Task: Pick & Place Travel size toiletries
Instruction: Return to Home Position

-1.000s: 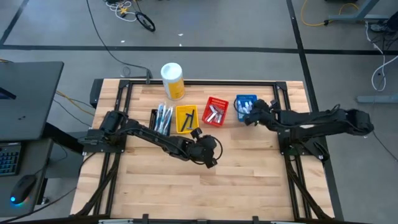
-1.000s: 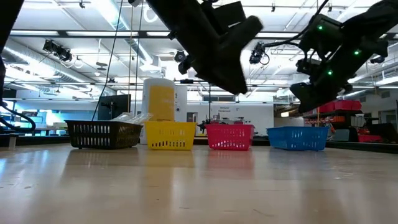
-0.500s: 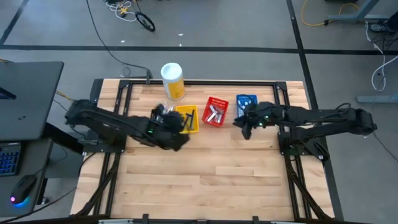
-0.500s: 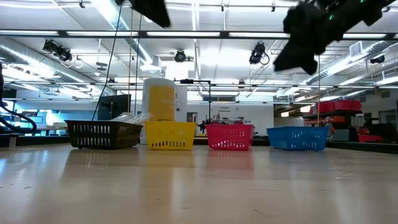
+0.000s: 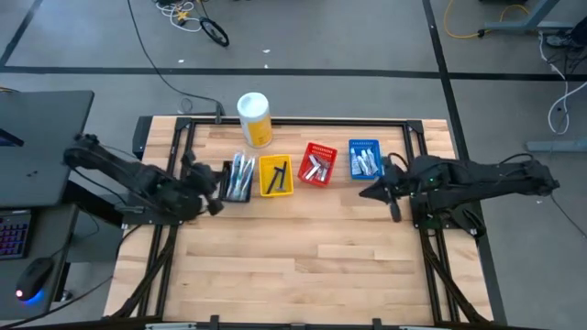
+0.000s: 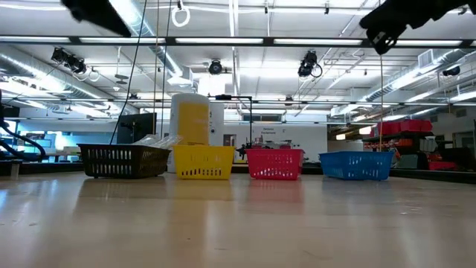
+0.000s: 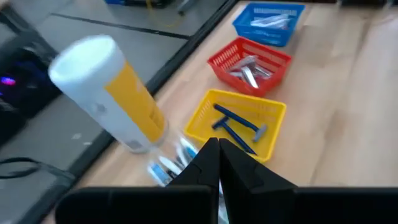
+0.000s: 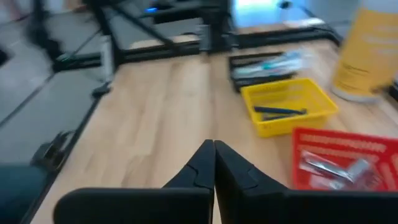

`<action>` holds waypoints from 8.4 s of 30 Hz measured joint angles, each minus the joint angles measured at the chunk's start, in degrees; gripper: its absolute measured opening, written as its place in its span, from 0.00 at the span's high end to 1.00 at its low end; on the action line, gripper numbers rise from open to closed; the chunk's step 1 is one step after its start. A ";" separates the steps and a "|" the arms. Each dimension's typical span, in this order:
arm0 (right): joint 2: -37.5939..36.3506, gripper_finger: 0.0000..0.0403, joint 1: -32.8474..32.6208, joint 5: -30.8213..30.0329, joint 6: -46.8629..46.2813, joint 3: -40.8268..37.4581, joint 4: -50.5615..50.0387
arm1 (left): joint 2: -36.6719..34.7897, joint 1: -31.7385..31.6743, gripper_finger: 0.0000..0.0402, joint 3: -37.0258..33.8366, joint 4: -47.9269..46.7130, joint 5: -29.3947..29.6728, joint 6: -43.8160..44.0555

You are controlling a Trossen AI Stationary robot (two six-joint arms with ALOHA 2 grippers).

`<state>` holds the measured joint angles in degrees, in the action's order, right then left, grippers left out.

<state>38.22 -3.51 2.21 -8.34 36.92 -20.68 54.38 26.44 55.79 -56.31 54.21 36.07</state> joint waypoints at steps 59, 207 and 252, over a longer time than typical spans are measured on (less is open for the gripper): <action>-31.99 0.99 3.63 27.81 18.94 -31.69 20.52 | -53.27 -12.42 0.96 -55.21 61.13 -17.79 -35.85; -31.56 0.99 3.50 1.32 9.42 -36.36 27.33 | -53.27 -12.40 0.96 -55.30 61.59 -38.64 -36.70; -31.56 0.99 3.48 1.32 9.42 -36.36 27.33 | -53.25 -12.40 0.96 -55.30 61.58 -38.66 -36.70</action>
<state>6.66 -0.03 3.53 1.08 0.56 6.66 1.13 14.04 0.49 5.27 15.55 -0.62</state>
